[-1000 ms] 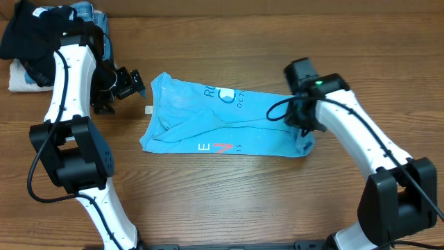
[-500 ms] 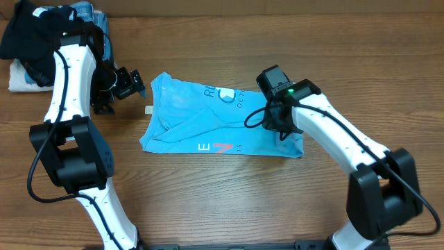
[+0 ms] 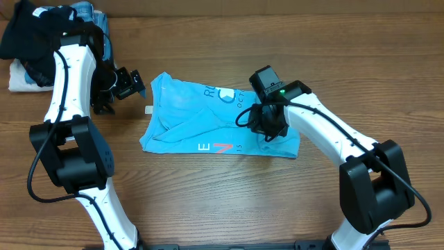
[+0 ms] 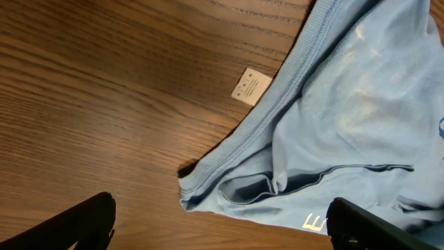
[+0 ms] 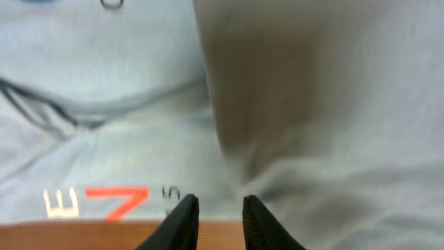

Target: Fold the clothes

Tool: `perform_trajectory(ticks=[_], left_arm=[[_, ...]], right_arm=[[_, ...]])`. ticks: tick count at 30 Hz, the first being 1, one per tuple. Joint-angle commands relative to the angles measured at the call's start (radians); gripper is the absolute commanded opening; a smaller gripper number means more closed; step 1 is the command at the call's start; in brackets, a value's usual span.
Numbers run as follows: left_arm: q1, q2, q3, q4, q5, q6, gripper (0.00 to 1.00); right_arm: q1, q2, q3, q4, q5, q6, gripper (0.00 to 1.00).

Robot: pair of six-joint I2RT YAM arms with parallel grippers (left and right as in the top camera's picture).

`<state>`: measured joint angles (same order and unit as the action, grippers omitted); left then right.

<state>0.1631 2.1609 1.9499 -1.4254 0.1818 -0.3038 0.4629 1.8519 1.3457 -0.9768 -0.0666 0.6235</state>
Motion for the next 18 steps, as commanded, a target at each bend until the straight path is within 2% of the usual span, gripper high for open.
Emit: perform_trajectory(ticks=[1,3,5,7,10,12,15,18], left_arm=[[-0.007,-0.010,0.001,-0.005,-0.005,0.020,1.00],[-0.007,-0.010,0.001,-0.007,-0.005,0.020,1.00],[-0.007,-0.010,0.001,-0.008,-0.005,0.020,1.00],[-0.007,-0.010,0.001,-0.010,-0.005,0.020,1.00],[-0.007,-0.010,0.001,-0.010,-0.005,0.019,1.00],[-0.007,-0.010,0.001,-0.010,-0.005,0.019,1.00],[-0.008,-0.010,0.001,-0.009,-0.002,0.019,1.00],[-0.015,-0.010,0.001,-0.009,0.002,0.019,1.00]], right_arm=[[-0.028,0.001,0.094,-0.060,-0.024,-0.002,0.28],[-0.057,0.001,0.141,-0.109,0.001,-0.002,0.36],[-0.089,0.001,0.167,-0.135,0.022,-0.003,0.48],[-0.119,0.001,0.168,-0.136,0.024,-0.034,0.49],[-0.158,0.002,0.149,-0.131,0.021,-0.056,0.36],[-0.174,0.006,0.129,-0.124,0.016,-0.076,0.21],[-0.177,0.013,0.082,-0.089,-0.014,-0.100,0.04],[-0.174,0.013,0.007,-0.017,-0.101,-0.100,0.04]])
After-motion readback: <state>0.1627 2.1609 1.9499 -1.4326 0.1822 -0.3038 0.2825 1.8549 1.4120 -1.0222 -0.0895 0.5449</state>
